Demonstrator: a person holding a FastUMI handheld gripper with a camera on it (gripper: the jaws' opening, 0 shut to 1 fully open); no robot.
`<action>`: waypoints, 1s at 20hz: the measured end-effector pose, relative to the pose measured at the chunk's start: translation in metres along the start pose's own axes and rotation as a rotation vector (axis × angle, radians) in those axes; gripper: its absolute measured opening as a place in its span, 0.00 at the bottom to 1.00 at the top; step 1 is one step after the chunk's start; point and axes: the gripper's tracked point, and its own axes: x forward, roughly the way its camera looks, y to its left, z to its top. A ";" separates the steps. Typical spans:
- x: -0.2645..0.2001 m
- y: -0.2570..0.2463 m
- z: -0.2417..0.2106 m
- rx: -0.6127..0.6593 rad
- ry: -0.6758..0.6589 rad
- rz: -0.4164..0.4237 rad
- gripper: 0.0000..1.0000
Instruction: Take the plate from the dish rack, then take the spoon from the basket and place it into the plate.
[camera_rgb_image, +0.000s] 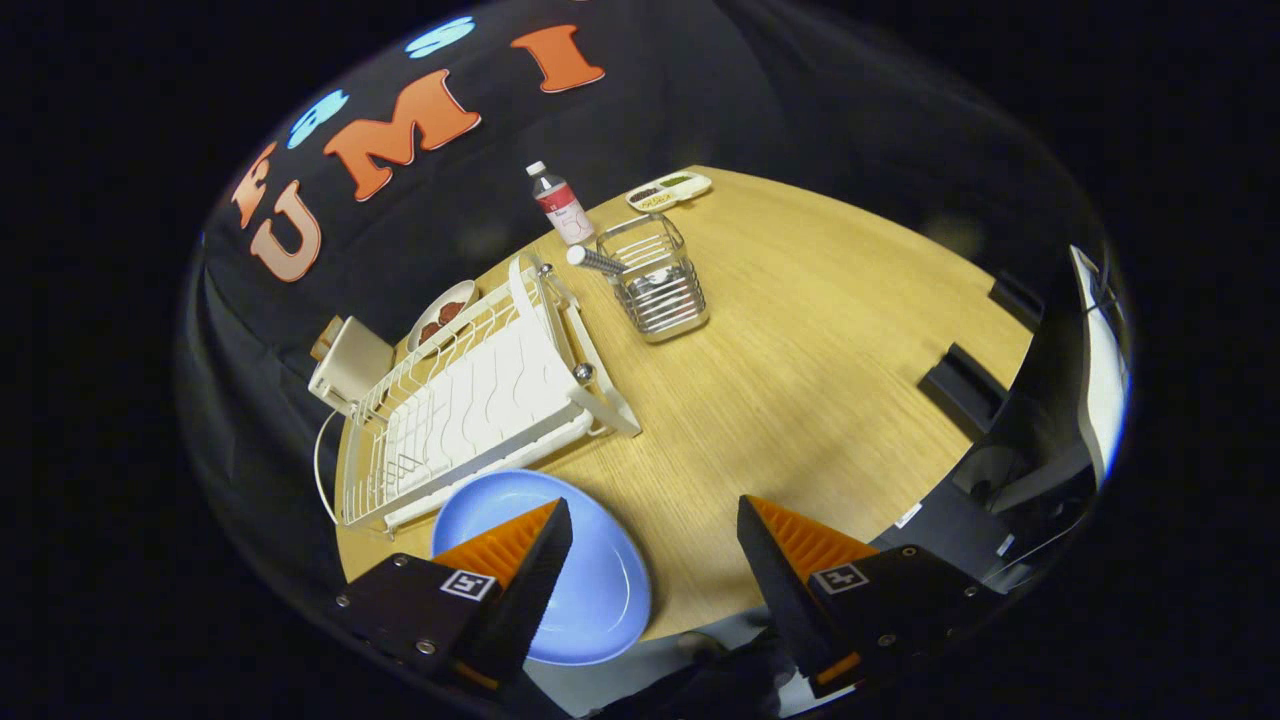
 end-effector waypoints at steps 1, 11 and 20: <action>-0.001 -0.003 0.009 -0.029 -0.023 -0.013 0.99; -0.006 -0.012 0.109 -0.222 -0.257 -0.058 0.99; 0.033 0.030 0.162 -0.488 -0.368 -0.026 0.98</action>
